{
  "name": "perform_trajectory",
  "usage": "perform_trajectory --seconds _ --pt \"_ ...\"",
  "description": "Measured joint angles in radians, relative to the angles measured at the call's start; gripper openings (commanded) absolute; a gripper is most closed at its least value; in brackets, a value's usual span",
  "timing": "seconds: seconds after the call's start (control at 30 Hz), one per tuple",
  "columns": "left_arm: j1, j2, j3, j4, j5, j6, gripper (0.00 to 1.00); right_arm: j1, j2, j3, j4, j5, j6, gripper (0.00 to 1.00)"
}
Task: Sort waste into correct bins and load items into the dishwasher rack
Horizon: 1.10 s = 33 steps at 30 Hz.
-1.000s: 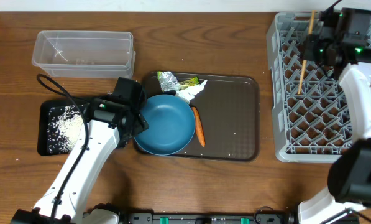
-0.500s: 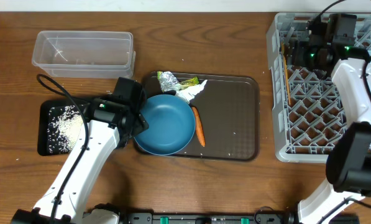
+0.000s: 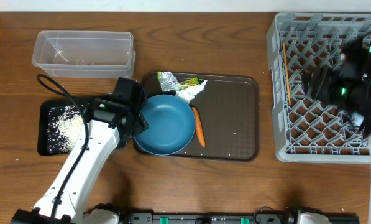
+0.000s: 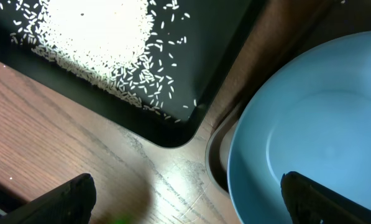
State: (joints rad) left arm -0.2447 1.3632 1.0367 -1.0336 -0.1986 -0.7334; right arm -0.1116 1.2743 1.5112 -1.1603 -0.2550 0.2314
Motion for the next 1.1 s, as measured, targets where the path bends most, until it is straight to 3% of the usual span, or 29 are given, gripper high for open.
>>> perform_trajectory --seconds 0.03,0.07,0.27,0.5,1.1 --pt "0.000 0.000 0.000 0.000 0.000 0.000 0.98 0.007 -0.035 -0.035 0.000 0.000 0.005 0.70" --pt "0.000 0.000 0.000 0.000 0.000 0.000 0.98 0.013 -0.062 -0.069 0.000 0.001 0.016 0.99" --pt "0.000 0.000 0.000 0.001 0.000 0.000 0.98 0.013 -0.194 -0.323 0.032 0.067 0.109 0.99" --pt "0.000 0.000 0.000 0.001 0.000 0.000 0.98 0.013 -0.201 -0.470 0.049 0.157 0.161 0.99" --pt "0.000 0.000 0.000 0.001 0.000 0.000 0.98 0.013 -0.193 -0.585 0.062 0.181 0.255 0.99"
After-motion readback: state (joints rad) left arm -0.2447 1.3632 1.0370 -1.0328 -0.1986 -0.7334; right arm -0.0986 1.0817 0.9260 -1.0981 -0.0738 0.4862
